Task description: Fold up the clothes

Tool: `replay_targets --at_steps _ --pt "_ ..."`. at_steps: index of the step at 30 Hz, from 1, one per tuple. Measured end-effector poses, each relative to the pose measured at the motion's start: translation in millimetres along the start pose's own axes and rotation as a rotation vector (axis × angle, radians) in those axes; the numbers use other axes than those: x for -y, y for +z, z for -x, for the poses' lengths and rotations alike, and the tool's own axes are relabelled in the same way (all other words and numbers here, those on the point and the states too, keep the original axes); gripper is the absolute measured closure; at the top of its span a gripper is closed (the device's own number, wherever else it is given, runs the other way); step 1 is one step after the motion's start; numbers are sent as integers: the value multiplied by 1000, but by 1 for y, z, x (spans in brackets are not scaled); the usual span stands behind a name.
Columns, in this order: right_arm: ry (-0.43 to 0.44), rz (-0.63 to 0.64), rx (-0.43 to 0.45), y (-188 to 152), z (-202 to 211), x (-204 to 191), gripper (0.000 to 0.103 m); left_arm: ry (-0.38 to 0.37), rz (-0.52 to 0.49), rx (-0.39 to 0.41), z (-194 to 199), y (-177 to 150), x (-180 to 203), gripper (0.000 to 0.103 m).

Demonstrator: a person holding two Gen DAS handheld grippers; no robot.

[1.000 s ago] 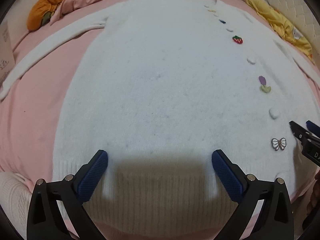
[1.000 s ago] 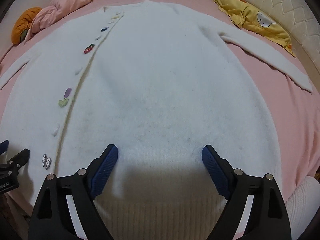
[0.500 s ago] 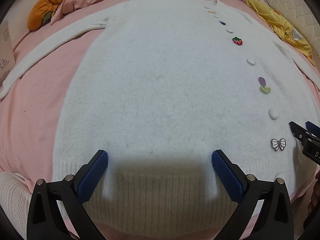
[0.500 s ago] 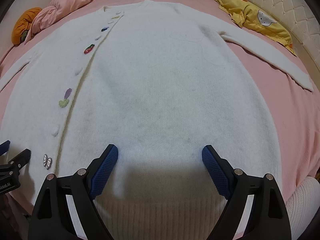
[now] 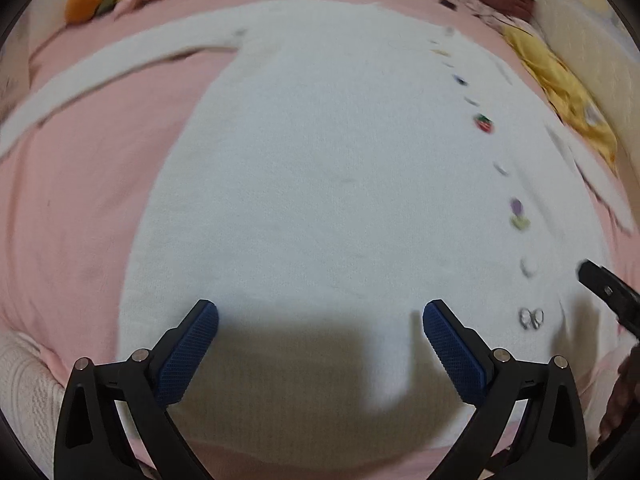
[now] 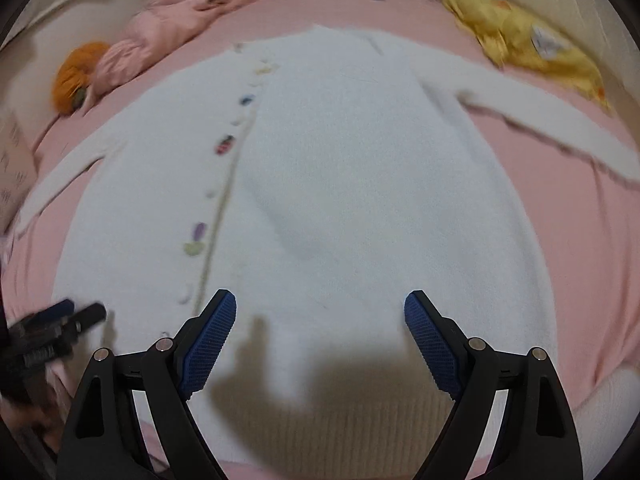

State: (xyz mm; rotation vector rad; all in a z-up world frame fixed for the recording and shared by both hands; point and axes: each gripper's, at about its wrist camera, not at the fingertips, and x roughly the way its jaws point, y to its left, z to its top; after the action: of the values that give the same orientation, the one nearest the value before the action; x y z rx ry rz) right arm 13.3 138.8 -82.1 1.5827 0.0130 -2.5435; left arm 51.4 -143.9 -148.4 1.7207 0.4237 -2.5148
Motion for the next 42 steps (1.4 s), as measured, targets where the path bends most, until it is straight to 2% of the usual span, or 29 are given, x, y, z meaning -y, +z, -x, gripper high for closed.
replay_targets --at_steps 1,2,3,6,8,10,13,21,26,32,37,42 --pt "-2 24 5 2 3 -6 17 -16 26 7 7 4 -7 1" --pt "-4 47 9 5 6 -11 17 6 35 23 18 10 -13 1" --pt "-2 60 30 8 14 -18 17 41 35 42 29 15 -17 1" --pt "-10 88 95 20 41 -40 17 215 -5 97 69 35 -24 1" --pt "-4 86 131 34 68 -57 17 276 -20 130 101 53 -30 1" --pt "26 72 171 45 93 -72 17 271 -13 158 129 67 -33 1" --pt "9 82 215 50 114 -93 17 280 -9 210 155 74 -26 1" --pt "-33 105 237 44 136 -98 17 227 -1 244 178 71 -7 1" --pt "-73 69 180 39 152 -74 17 178 22 181 186 56 15 1" --pt "-129 9 132 23 178 -31 17 60 -60 136 190 23 76 1" --pt "-167 -47 161 16 191 3 17 71 -156 172 190 17 119 1" --pt "-189 -74 189 16 196 25 17 87 -164 189 192 15 134 1"
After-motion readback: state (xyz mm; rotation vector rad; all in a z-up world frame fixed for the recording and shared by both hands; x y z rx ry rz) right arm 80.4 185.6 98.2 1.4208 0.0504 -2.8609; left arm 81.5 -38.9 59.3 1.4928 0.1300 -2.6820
